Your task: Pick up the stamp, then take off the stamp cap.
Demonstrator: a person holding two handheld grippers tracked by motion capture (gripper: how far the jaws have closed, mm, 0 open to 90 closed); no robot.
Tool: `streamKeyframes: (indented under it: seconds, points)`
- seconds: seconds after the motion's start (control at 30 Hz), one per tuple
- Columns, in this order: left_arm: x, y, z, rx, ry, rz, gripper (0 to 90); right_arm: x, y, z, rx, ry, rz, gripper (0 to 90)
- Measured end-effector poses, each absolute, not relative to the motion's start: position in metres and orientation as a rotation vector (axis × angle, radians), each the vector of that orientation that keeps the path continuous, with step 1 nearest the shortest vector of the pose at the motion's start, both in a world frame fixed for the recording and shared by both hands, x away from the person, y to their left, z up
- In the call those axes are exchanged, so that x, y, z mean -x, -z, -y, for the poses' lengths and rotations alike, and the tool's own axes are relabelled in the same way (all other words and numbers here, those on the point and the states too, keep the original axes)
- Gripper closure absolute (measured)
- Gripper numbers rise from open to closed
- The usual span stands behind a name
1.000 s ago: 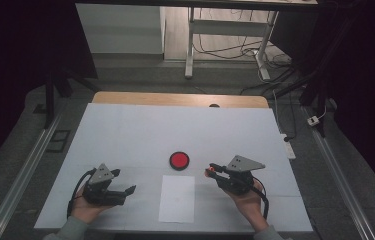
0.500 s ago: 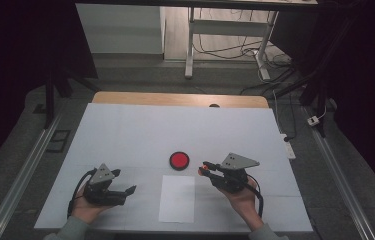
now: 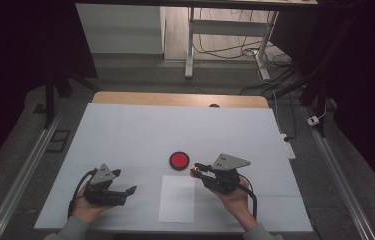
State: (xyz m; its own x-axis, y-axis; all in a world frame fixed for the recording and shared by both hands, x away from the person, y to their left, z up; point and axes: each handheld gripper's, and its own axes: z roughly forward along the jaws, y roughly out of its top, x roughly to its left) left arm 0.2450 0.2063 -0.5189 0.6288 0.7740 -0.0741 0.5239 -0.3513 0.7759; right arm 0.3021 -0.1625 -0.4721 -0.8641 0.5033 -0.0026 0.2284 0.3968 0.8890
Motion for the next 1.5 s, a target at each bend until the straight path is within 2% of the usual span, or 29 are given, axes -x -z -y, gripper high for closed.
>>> streamKeyframes:
  seconds: [0.27, 1.5]
  points:
    - [-0.245, 0.519, -0.205, -2.041, -0.391, -1.011, 17.1, -0.299, 0.476, 0.149, -0.601, -1.455, -2.424, 72.0]
    - [-0.247, 0.513, -0.189, -2.018, -0.391, -0.927, 17.9, -0.3, 0.472, 0.153, -0.617, -1.505, -2.404, 72.0]
